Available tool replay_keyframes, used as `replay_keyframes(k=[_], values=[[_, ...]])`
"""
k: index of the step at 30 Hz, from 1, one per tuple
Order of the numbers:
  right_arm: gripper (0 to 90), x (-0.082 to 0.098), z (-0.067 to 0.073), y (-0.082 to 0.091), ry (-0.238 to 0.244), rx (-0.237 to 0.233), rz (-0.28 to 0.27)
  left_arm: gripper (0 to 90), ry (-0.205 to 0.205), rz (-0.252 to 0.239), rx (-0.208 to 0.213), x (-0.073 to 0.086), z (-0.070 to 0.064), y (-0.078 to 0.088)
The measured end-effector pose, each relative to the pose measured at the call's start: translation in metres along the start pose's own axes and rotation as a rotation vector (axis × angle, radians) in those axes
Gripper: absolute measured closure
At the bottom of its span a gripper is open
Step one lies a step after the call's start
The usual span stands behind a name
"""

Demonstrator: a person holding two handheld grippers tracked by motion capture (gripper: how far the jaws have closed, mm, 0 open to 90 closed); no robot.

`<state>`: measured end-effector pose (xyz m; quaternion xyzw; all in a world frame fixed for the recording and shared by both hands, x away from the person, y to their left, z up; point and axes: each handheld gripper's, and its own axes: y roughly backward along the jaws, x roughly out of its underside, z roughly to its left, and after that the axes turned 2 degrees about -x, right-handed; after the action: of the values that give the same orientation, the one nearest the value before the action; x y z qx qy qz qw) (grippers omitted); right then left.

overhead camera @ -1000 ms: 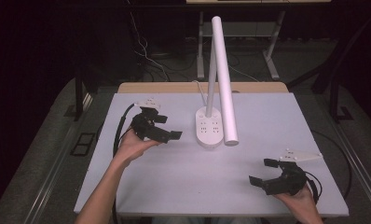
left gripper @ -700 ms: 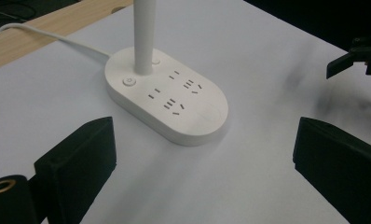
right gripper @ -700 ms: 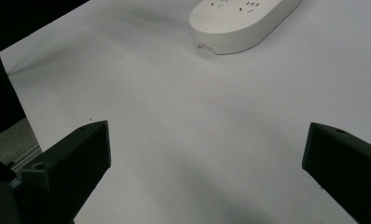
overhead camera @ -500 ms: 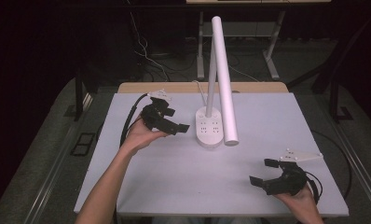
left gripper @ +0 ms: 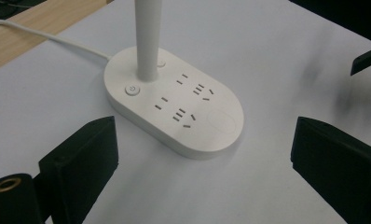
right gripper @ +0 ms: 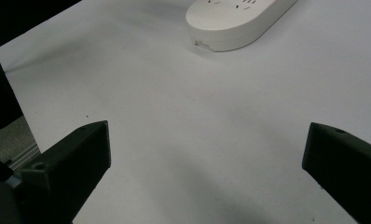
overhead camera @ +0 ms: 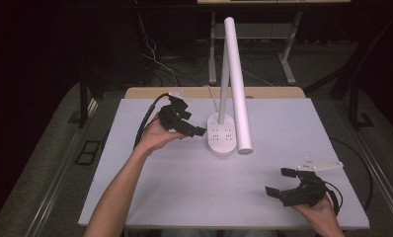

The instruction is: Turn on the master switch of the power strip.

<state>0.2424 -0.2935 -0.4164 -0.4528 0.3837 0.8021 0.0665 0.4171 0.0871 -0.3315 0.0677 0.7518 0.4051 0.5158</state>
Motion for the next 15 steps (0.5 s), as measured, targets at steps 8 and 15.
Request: replay_keyframes(k=[8, 15], values=[[0.4, 0.0, 0.0, 0.0, -0.003, -0.004, 0.008, 8.4, 0.019, -0.003, -0.025, -0.006, 0.01, -0.008], [0.4, 0.0, 0.0, 0.0, 0.0, -0.005, 0.01, 10.1, 0.037, 0.015, -0.043, -0.009, 0.018, -0.014]])
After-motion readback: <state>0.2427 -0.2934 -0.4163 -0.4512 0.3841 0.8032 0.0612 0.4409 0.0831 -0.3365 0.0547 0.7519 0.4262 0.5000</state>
